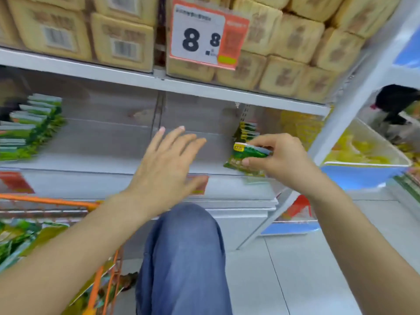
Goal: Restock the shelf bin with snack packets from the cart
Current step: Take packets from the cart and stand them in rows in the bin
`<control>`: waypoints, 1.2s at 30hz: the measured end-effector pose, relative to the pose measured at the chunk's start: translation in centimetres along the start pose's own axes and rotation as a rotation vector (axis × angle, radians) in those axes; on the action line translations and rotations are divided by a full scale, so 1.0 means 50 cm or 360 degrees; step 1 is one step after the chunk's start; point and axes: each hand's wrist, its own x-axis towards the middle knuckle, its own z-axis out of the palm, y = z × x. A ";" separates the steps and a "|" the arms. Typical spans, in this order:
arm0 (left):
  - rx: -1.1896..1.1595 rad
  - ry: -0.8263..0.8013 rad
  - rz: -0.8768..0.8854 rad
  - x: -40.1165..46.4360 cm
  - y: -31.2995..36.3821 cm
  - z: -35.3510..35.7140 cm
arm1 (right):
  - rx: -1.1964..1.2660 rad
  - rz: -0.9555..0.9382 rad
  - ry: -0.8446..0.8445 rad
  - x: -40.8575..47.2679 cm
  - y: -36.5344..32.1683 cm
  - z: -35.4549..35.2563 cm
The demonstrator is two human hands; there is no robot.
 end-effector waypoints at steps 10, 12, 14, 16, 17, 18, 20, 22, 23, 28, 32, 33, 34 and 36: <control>0.0648 0.0092 0.0030 0.022 -0.047 0.103 | -0.0836 0.0147 -0.0662 0.136 0.239 0.068; 0.0646 0.0136 0.0035 0.018 -0.048 0.109 | -0.0933 0.0149 -0.0722 0.151 0.252 0.084; 0.0656 0.0173 0.0060 0.015 -0.051 0.114 | -0.1003 0.0102 -0.0724 0.162 0.264 0.092; 0.0660 0.0199 0.0070 0.014 -0.051 0.116 | -0.1065 0.0074 -0.0729 0.166 0.265 0.096; 0.0669 0.0216 0.0073 0.014 -0.051 0.117 | -0.1103 0.0061 -0.0734 0.167 0.264 0.098; 0.0679 0.0228 0.0073 0.015 -0.052 0.118 | -0.1133 0.0058 -0.0744 0.166 0.262 0.098; 0.0690 0.0238 0.0076 0.014 -0.053 0.118 | -0.1167 0.0066 -0.0755 0.166 0.260 0.098; 0.0693 0.0244 0.0076 0.014 -0.052 0.119 | -0.1227 0.0043 -0.0690 0.163 0.258 0.096; 0.0692 0.0240 0.0073 0.013 -0.052 0.119 | -0.1266 0.0030 -0.0628 0.161 0.259 0.095; 0.0699 0.0196 0.0065 0.014 -0.053 0.119 | -0.1455 -0.0095 -0.0458 0.159 0.256 0.087; 0.0664 0.0177 0.0083 0.012 -0.053 0.117 | -0.1497 -0.0110 -0.0464 0.155 0.253 0.087; 0.0641 0.0162 0.0084 0.012 -0.052 0.116 | -0.1437 -0.0080 -0.0455 0.154 0.252 0.087; 0.0614 0.0140 0.0089 0.013 -0.051 0.113 | -0.1357 -0.0041 -0.0450 0.153 0.250 0.087; 0.0570 0.0094 0.0133 0.015 -0.052 0.105 | -0.1233 0.0036 -0.0482 0.151 0.238 0.086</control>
